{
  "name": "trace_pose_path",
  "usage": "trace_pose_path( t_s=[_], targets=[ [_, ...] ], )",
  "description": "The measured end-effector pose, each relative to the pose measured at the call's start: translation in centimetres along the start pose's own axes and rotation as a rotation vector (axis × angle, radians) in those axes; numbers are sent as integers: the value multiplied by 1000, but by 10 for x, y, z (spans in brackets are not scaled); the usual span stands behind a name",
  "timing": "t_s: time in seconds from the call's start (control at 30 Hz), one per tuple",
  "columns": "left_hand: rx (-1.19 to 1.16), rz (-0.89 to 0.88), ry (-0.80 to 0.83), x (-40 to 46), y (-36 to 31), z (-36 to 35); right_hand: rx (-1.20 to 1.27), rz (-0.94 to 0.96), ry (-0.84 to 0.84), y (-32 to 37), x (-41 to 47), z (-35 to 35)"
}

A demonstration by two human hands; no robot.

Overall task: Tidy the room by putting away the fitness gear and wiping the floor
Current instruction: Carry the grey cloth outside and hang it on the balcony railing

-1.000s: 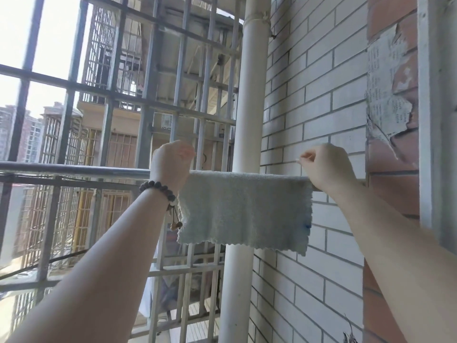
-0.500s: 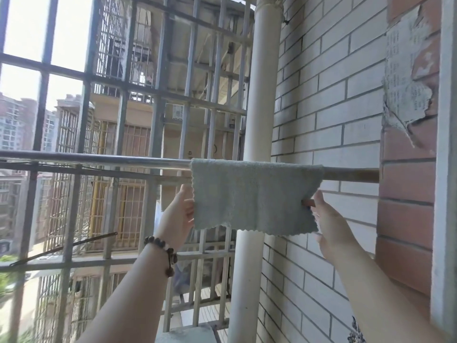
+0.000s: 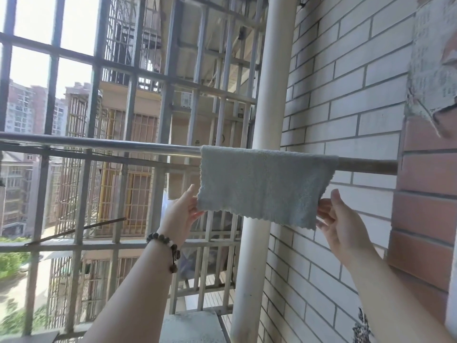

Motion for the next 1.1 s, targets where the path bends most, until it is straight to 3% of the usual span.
trace_pose_path(
  t_s=[0.17, 0.27, 0.43, 0.53, 0.7, 0.87, 0.97, 1.1],
  targets=[
    [139, -29, 8, 3, 2, 5, 52, -3, 23, -3, -3, 5],
    [90, -38, -29, 4, 4, 8, 54, -15, 30, -7, -4, 5],
    [45, -52, -53, 4, 2, 10, -12, 5, -152, -16, -9, 18],
    [12, -62, -81, 2, 1, 7, 79, 3, -215, -23, -10, 22],
    [-202, -48, -59, -2, 22, -9, 355, -68, -158, -40, -17, 6],
    [-462, 125, 34, -14, 62, -49, 274, -103, -181, -53, -23, 2],
    [-512, 103, 117, -13, 59, -72, 212, -43, -213, -48, -27, 4],
    [-627, 71, 165, -6, 56, -88, 297, -69, -105, -44, -19, 1]
  ],
)
Point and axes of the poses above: each hand's wrist, its own x-axis towards the middle knuckle, its own z-axis out of the back of the hand, y = z × x, the point moved 6 cm from there along x, towards the middle knuckle, and after that the axes turned 12 degrees about y, right-handed, at the moved point
